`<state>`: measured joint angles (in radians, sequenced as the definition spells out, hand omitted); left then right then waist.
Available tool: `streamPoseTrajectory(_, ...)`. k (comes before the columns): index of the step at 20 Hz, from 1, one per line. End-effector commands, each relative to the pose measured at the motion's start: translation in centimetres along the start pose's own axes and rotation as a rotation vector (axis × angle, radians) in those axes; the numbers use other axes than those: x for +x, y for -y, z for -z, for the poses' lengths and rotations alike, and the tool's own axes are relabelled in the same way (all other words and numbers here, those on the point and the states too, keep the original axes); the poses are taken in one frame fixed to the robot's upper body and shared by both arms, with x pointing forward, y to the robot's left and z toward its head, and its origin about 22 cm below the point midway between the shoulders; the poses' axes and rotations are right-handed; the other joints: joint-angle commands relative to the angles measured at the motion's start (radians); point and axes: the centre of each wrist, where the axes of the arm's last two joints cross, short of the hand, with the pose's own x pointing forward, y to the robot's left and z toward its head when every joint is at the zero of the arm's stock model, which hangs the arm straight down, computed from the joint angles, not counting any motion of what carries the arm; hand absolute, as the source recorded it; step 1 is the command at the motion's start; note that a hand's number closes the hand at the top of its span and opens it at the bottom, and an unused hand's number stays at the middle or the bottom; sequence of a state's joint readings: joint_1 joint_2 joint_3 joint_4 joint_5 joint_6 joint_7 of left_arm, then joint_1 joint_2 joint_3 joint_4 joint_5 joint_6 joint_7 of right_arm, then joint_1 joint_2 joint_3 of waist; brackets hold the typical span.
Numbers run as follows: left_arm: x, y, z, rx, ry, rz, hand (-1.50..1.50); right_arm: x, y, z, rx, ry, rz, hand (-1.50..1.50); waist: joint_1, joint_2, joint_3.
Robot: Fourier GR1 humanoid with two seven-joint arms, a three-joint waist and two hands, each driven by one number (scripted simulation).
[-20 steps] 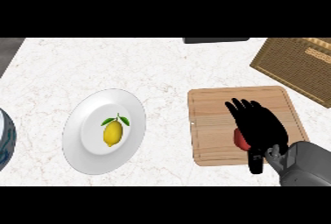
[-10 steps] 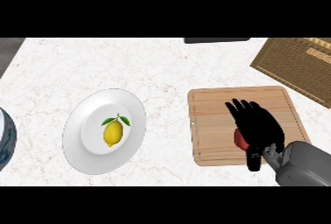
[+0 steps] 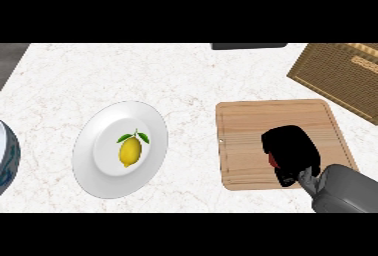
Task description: Pick the bell pepper from the cutting board and place it in the basket
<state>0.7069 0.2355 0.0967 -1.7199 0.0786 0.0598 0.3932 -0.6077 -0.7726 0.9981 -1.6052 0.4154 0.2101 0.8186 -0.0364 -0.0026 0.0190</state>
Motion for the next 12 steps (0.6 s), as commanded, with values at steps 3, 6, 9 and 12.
streamPoseTrajectory(3, 7.5, 4.4, 2.3, -0.218, 0.308, 0.009, 0.0, -0.3, -0.6, 0.1, -0.021, 0.023, -0.078, 1.5, -0.03, 0.004, -0.022)
streamPoseTrajectory(6, 7.8, 4.9, 1.8, -0.236, 0.329, 0.017, 0.0, -0.3, -0.3, 0.8, -0.045, 0.023, -0.069, 1.5, -0.023, 0.007, -0.021)
streamPoseTrajectory(9, 7.0, 5.1, 2.1, -0.219, 0.324, 0.014, 0.0, -1.0, 0.3, 2.1, -0.086, -0.065, -0.01, 1.5, -0.015, 0.01, -0.021)
streamPoseTrajectory(12, 6.6, 4.7, 1.6, -0.21, 0.31, 0.005, 0.0, -1.4, 3.3, 4.8, -0.09, -0.293, 0.222, 1.5, -0.007, 0.025, -0.022)
